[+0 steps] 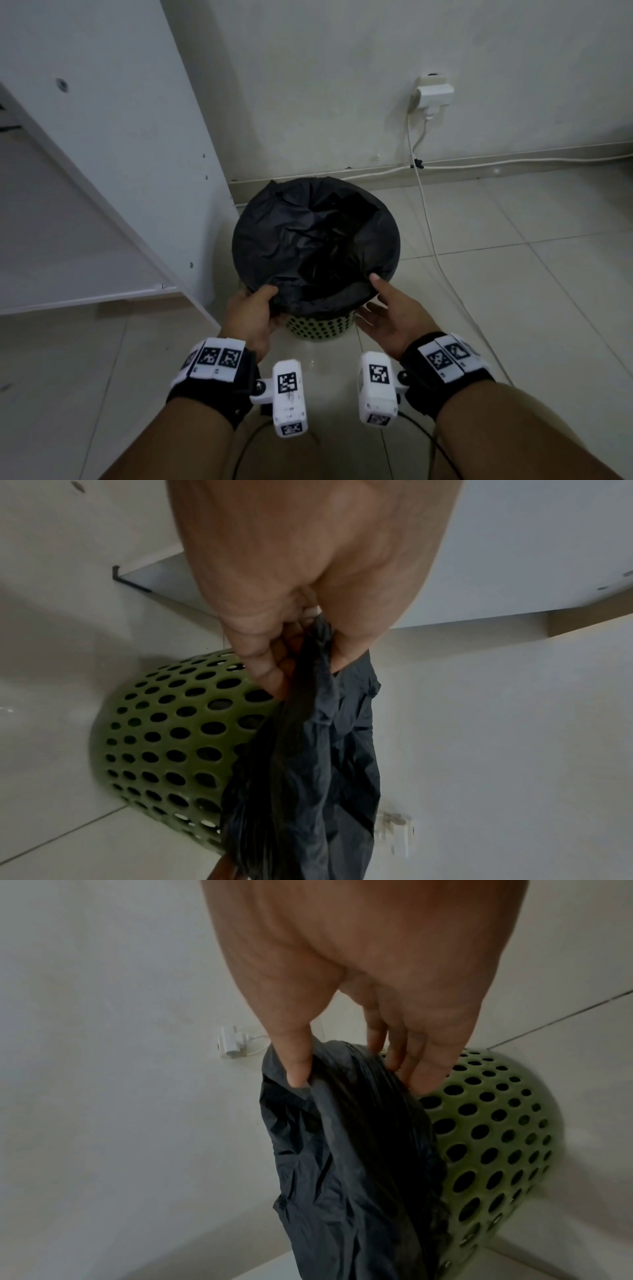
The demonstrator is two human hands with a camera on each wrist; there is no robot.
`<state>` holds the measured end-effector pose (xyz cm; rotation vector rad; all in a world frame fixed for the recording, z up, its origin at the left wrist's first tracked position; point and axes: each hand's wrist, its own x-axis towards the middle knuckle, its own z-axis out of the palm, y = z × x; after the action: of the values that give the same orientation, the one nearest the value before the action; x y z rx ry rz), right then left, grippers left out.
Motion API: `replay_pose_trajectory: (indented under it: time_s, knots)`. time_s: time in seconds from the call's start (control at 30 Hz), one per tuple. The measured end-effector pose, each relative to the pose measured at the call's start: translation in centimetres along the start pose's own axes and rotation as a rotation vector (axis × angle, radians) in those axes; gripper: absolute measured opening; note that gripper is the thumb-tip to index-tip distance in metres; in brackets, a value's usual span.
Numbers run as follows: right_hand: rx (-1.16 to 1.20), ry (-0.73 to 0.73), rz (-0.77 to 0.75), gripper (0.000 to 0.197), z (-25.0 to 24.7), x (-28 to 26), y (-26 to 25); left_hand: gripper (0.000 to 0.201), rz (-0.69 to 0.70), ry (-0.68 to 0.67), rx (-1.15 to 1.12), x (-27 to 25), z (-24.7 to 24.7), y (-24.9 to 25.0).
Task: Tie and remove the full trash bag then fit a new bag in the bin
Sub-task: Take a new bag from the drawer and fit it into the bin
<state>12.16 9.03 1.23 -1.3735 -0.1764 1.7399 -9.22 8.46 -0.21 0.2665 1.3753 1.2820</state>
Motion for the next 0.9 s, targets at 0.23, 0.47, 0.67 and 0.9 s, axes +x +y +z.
replay_pose_trajectory:
  time_s: [0.23, 0.47, 0.67, 0.9]
  knots:
    - [0.111, -0.027, 0.031, 0.006, 1.0, 0.3, 0.2, 0.027, -0.094, -0.043, -0.042, -1.8, 1.4, -1.3]
    - [0.045, -0.036, 0.008, 0.001, 1.4, 0.0, 1.1, 0.026, -0.099, -0.016, -0.051, -1.5, 2.1, -2.4]
    - [0.009, -0.04, 0.017, 0.036, -0.1, 0.6, -0.3, 0.029, -0.088, 0.036, 0.011, -0.3, 0.0, -0.8]
    - [0.128, -0.045, -0.049, 0.013, 0.7, 0.1, 0.5, 0.033, -0.108, 0.015, -0.061, -1.0, 0.9, -0.9]
